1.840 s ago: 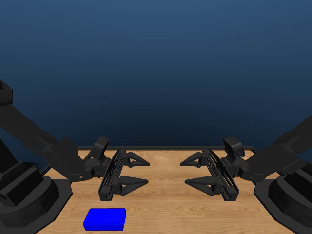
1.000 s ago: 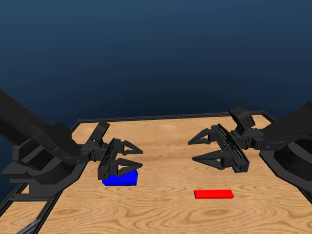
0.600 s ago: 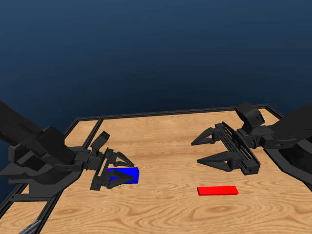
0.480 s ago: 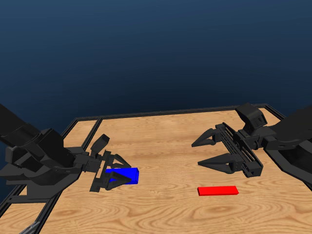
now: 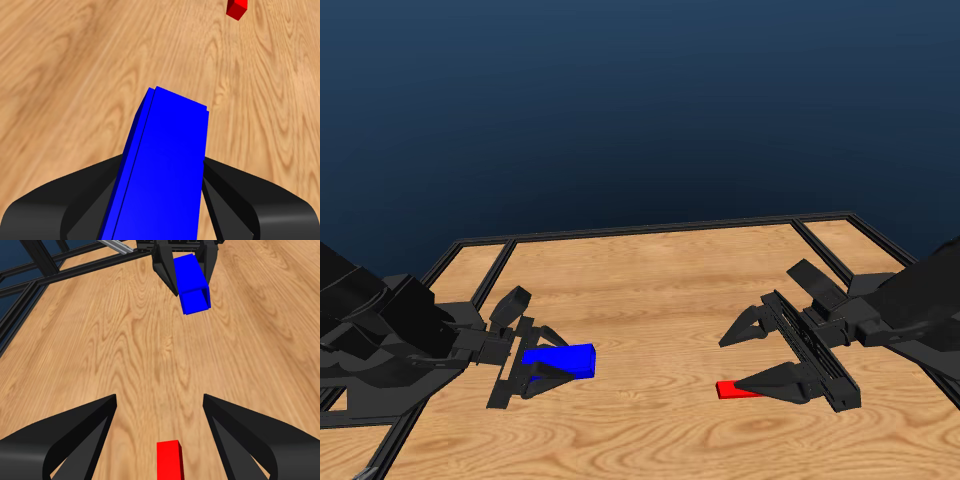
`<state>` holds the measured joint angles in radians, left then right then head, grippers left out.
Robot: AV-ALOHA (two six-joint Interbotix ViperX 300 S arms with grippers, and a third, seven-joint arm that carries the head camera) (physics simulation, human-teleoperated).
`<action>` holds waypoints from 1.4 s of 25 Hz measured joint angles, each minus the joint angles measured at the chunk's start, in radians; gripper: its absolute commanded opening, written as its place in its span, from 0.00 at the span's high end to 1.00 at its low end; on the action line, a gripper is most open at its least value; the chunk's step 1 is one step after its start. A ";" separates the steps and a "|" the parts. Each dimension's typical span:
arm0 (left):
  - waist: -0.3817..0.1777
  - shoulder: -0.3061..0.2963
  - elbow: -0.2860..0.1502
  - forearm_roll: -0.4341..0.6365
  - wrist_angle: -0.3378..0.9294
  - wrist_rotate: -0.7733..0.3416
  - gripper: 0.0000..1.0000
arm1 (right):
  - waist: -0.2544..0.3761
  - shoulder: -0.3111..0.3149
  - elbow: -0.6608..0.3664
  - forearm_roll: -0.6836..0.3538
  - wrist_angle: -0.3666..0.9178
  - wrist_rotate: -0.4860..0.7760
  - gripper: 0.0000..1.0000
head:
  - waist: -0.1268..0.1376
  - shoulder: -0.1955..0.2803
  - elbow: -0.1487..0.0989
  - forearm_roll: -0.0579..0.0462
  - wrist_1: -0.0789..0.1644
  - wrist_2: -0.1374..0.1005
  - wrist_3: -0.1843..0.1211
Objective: Insert peg into socket
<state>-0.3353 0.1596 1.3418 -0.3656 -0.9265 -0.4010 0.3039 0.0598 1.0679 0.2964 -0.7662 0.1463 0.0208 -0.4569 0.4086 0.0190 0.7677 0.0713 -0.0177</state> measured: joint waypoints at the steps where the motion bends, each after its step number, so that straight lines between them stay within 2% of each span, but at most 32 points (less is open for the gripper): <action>1: -0.005 -0.005 -0.006 0.000 0.007 -0.003 1.00 | 0.013 0.020 0.010 0.014 -0.006 0.018 0.00 | -0.003 0.000 0.000 -0.002 0.001 -0.002 -0.004; 8: -0.021 -0.127 -0.081 0.027 0.075 0.063 1.00 | 0.117 0.159 0.061 0.124 -0.120 0.128 0.00 | -0.043 -0.003 0.000 -0.019 0.012 -0.024 -0.022; 11: -0.020 -0.165 -0.114 0.035 0.113 0.092 1.00 | 0.167 0.224 0.070 0.168 -0.178 0.187 0.00 | -0.060 -0.015 0.003 -0.026 0.016 -0.033 -0.015; 13: -0.019 -0.185 -0.118 0.034 0.132 0.106 1.00 | 0.199 0.255 0.070 0.204 -0.222 0.203 0.00 | -0.068 -0.026 0.007 -0.028 0.018 -0.038 -0.007; 14: -0.019 -0.194 -0.118 0.031 0.139 0.112 1.00 | 0.210 0.265 0.069 0.222 -0.241 0.209 1.00 | -0.072 -0.032 0.009 -0.029 0.019 -0.040 -0.004; 16: -0.021 -0.209 -0.118 0.023 0.148 0.121 1.00 | 0.232 0.297 0.073 0.256 -0.274 0.228 1.00 | -0.078 -0.046 0.014 -0.031 0.021 -0.045 0.002; 20: -0.032 -0.244 -0.123 0.007 0.153 0.146 1.00 | 0.279 0.301 0.073 0.306 -0.319 0.216 1.00 | -0.084 -0.075 0.026 -0.034 0.026 -0.052 0.010; 24: -0.043 -0.274 -0.152 -0.029 0.163 0.194 1.00 | 0.287 0.220 0.067 0.323 -0.316 0.128 1.00 | -0.079 -0.100 0.037 -0.033 0.031 -0.053 0.005; 30: -0.076 -0.288 -0.222 -0.102 0.182 0.293 1.00 | 0.207 0.052 -0.013 0.285 -0.199 -0.056 1.00 | -0.052 -0.125 0.051 -0.023 0.034 -0.047 -0.009; 35: -0.112 -0.275 -0.242 -0.153 0.187 0.349 1.00 | 0.117 0.006 -0.098 0.226 -0.087 -0.167 1.00 | -0.018 -0.132 0.059 -0.012 0.034 -0.042 -0.019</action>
<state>-0.4468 -0.1153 1.1000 -0.5186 -0.7397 -0.0522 0.4208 0.0656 0.9702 0.5227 -0.8533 -0.0205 0.0026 -0.5892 0.4676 0.0074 0.8015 0.0295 -0.0368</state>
